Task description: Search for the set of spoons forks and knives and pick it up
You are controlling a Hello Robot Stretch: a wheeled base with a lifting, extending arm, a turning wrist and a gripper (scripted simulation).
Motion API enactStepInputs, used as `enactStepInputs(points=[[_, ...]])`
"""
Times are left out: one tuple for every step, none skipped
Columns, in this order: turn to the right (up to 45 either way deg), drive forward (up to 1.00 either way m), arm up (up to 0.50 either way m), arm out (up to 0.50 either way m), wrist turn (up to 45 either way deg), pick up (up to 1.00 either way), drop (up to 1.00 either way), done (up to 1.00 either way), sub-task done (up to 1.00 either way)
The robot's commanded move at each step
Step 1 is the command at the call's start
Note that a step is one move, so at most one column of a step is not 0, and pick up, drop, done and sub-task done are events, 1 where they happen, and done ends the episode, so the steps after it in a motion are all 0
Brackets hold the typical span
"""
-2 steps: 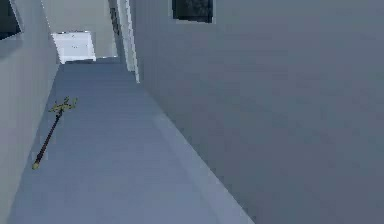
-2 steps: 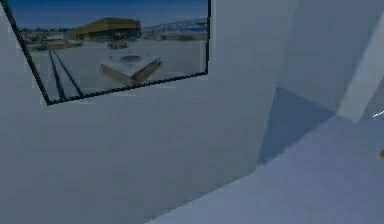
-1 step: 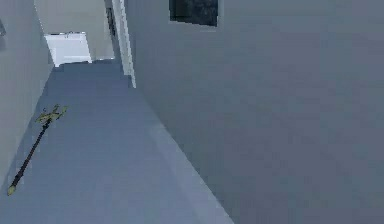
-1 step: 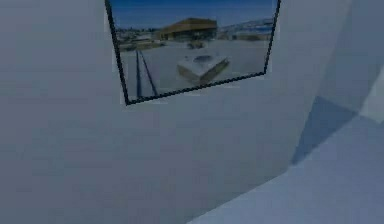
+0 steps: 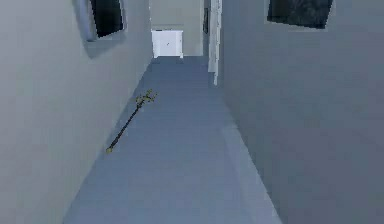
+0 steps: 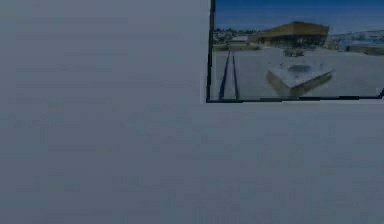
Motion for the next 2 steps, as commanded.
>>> enactStepInputs(points=[[0.0, 1.00, 0.00, 0.00, 0.0, 0.00, 0.00, 0.00, 0.00], [0.0, 1.00, 0.00, 0.00, 0.0, 0.00, 0.00, 0.00, 0.00]])
